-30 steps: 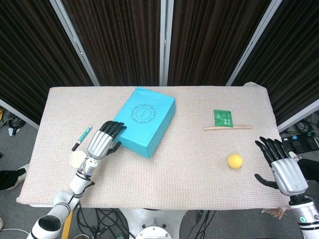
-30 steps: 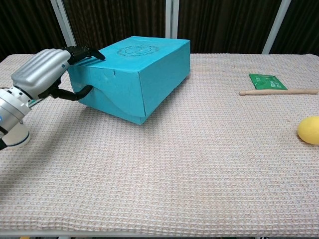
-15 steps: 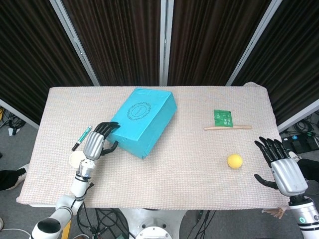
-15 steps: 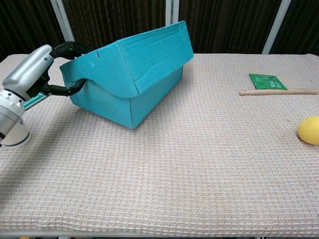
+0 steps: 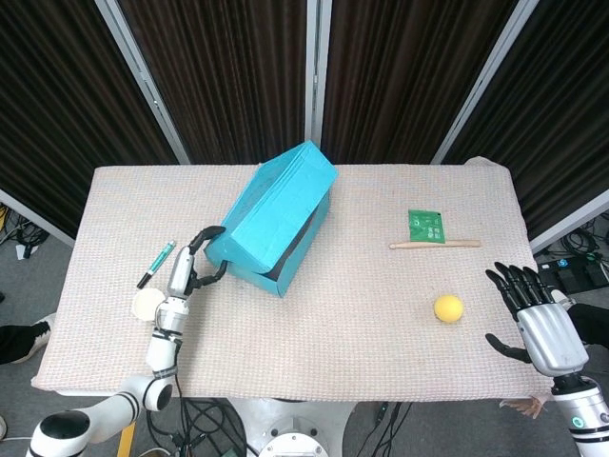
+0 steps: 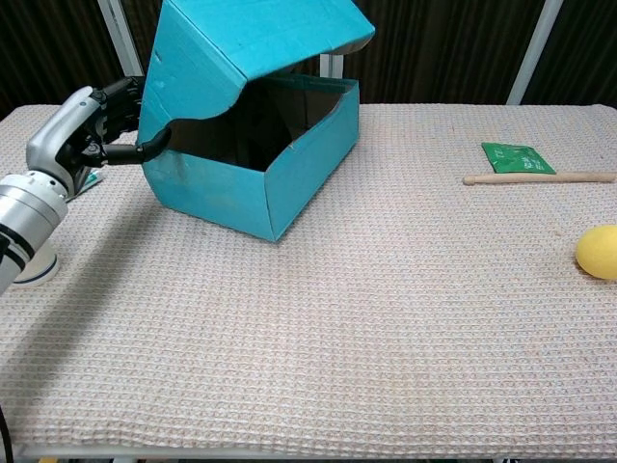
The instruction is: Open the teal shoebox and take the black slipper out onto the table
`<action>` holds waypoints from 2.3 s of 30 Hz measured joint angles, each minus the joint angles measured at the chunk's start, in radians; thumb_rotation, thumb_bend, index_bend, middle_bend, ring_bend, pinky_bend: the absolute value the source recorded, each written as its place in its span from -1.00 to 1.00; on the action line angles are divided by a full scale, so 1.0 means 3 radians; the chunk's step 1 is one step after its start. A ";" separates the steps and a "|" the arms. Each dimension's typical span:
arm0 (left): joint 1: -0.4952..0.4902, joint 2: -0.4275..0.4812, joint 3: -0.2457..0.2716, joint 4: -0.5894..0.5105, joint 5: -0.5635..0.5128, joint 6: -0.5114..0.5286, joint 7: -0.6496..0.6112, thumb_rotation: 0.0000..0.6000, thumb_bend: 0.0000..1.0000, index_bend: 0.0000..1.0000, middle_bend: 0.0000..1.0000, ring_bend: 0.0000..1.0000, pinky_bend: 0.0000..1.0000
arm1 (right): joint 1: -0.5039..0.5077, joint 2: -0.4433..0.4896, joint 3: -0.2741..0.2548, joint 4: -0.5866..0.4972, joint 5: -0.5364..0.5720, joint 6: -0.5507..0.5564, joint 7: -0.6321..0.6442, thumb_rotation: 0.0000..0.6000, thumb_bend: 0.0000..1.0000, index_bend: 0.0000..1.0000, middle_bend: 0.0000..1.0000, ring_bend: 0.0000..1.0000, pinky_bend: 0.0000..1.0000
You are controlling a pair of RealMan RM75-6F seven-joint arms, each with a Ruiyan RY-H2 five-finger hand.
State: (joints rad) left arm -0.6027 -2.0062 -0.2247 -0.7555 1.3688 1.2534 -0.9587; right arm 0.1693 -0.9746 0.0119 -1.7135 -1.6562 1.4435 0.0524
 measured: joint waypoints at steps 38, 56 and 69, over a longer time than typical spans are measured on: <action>-0.0015 0.1593 -0.0461 -0.2175 -0.1900 -0.1176 0.1647 -1.00 -0.62 -0.93 -0.94 -1.00 -0.87 | -0.0032 -0.0055 -0.0016 0.0232 -0.0076 0.0113 0.0286 1.00 -0.83 -1.00 -0.95 -1.00 -0.97; 0.0069 0.1699 -0.0507 -0.2181 -0.2225 -0.0999 0.2101 -1.00 -0.92 -1.00 -1.00 -1.00 -0.91 | -0.0026 -0.0060 -0.0015 0.0249 -0.0066 0.0104 0.0305 1.00 -0.83 -1.00 -0.95 -1.00 -0.97; 0.0108 0.1858 -0.0463 -0.2490 -0.1429 -0.0553 0.2487 1.00 -0.84 -0.61 -0.79 -0.99 -0.52 | 0.0011 -0.0061 -0.0014 0.0227 -0.0089 0.0057 0.0262 1.00 -0.83 -1.00 -0.95 -1.00 -0.97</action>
State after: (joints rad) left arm -0.5702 -1.4489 -0.3635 -1.5026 0.9402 1.0874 -0.2125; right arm 0.1726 -0.9928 0.0077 -1.6454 -1.6828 1.4606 0.1309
